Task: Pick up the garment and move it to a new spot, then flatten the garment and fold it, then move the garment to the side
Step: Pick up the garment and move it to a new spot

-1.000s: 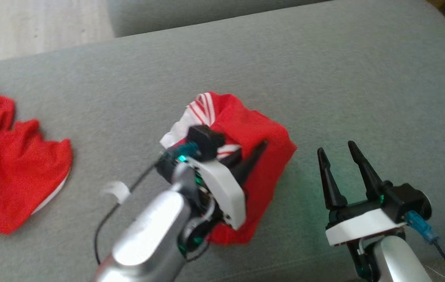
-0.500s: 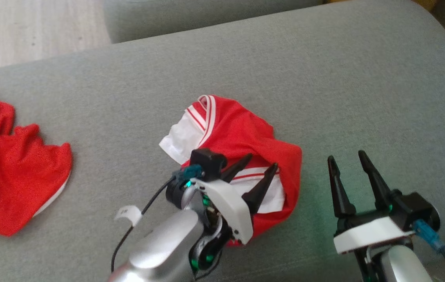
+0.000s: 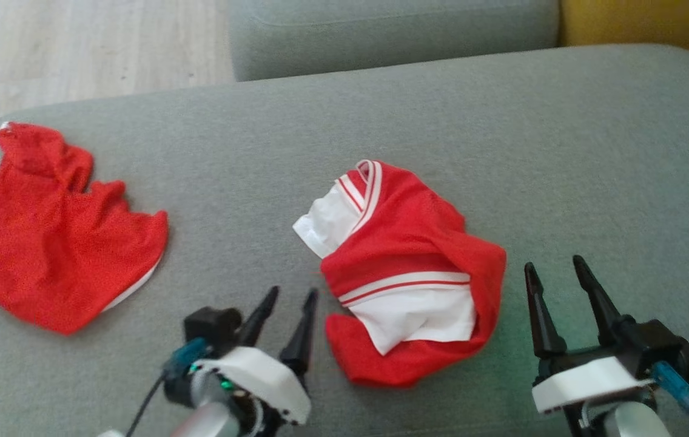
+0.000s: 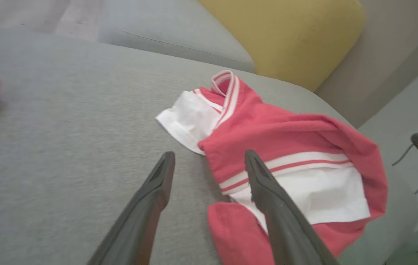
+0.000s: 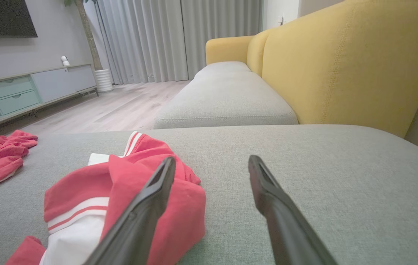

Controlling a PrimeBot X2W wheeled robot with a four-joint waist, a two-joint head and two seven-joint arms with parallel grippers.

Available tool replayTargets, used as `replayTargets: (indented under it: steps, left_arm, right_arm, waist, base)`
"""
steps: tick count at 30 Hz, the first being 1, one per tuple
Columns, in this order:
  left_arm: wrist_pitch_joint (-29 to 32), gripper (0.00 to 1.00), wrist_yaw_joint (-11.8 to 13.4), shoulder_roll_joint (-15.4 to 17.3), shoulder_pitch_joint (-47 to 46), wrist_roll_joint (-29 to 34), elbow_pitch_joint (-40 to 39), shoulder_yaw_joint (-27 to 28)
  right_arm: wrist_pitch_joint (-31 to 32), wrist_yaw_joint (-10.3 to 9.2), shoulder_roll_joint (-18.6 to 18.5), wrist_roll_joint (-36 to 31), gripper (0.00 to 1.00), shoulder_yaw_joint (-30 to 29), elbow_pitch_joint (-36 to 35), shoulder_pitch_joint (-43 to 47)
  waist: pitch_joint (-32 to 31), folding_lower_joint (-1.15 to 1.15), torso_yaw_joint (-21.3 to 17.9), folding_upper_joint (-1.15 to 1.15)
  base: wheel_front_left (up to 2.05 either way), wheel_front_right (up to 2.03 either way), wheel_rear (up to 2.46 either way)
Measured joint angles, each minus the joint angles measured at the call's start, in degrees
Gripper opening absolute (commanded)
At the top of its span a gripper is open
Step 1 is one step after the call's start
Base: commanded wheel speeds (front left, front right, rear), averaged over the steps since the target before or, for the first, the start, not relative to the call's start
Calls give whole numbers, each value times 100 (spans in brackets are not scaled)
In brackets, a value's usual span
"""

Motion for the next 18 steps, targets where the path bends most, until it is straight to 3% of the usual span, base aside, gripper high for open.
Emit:
replayTargets:
  steps: [8, 18]
  left_arm:
    - [-22, 100, 25, 42, 784, 905, -488, 1466]
    - [-22, 100, -490, -129, 1622, 2250, -747, 3038]
  right_arm:
    - [0, 0, 8, -183, 100, -149, -26, 244]
    - [0, 0, 11, -247, 100, -246, -25, 329]
  waist:
    - [-160, 0, 323, 0]
    - [-269, 0, 522, 0]
  base:
    - [0, 0, 0]
    - [0, 0, 0]
